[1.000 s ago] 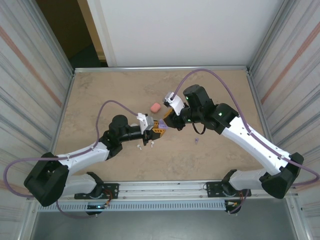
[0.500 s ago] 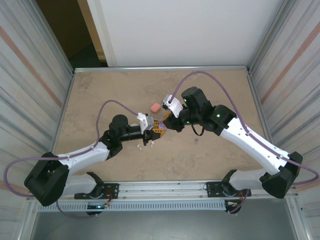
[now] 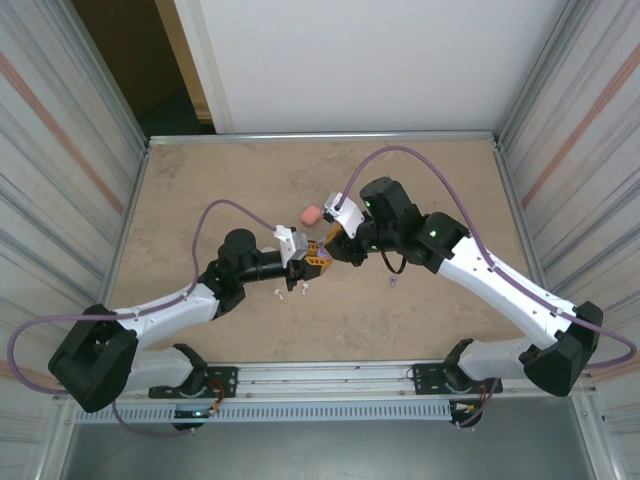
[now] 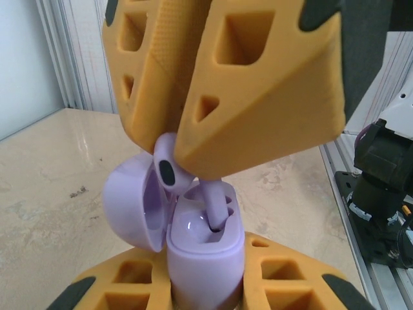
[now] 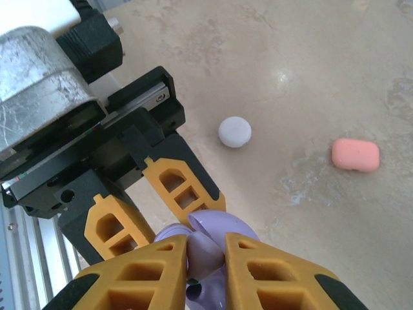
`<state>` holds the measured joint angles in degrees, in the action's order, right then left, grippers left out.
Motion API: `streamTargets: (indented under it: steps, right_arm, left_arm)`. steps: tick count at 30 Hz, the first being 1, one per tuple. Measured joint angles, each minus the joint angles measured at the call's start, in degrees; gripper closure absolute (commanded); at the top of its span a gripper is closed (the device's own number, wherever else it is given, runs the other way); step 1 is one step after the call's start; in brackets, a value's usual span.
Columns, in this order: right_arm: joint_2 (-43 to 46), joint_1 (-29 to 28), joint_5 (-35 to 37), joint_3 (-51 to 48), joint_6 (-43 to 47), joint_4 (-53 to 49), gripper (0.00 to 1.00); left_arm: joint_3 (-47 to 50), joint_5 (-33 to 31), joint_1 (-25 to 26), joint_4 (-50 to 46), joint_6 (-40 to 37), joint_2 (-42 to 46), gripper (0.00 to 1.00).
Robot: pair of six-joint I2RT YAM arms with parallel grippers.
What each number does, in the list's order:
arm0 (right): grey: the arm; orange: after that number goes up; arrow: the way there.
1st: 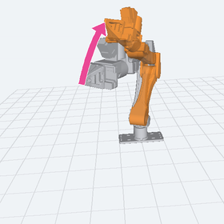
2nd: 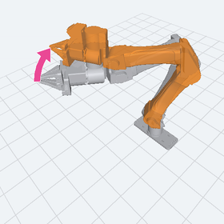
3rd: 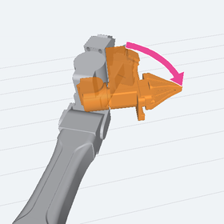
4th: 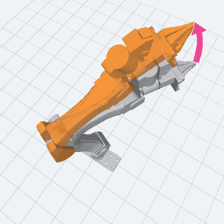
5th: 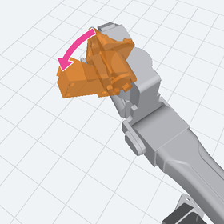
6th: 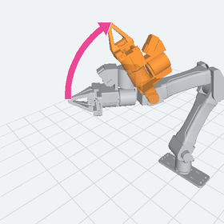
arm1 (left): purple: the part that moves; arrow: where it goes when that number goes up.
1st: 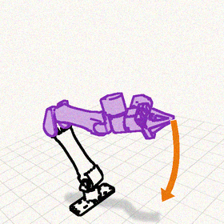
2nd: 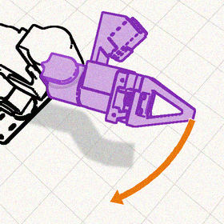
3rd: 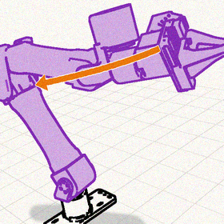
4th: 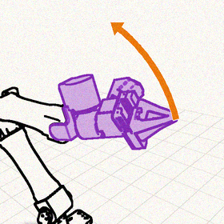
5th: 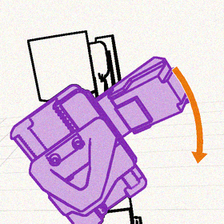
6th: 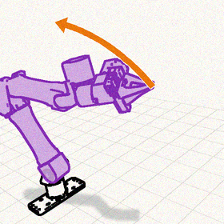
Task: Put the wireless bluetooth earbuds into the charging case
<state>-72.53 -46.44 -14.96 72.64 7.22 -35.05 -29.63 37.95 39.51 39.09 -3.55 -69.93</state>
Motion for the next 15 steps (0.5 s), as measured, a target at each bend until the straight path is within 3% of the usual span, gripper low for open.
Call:
streamTargets:
  steps: [15]
  right_arm:
    - [-0.2, -0.1, 0.0, -0.1, 0.8, 0.1, 0.58]
  left_arm:
    - [0.0, 0.0, 0.0, -0.2, 0.0, 0.0, 1.0]
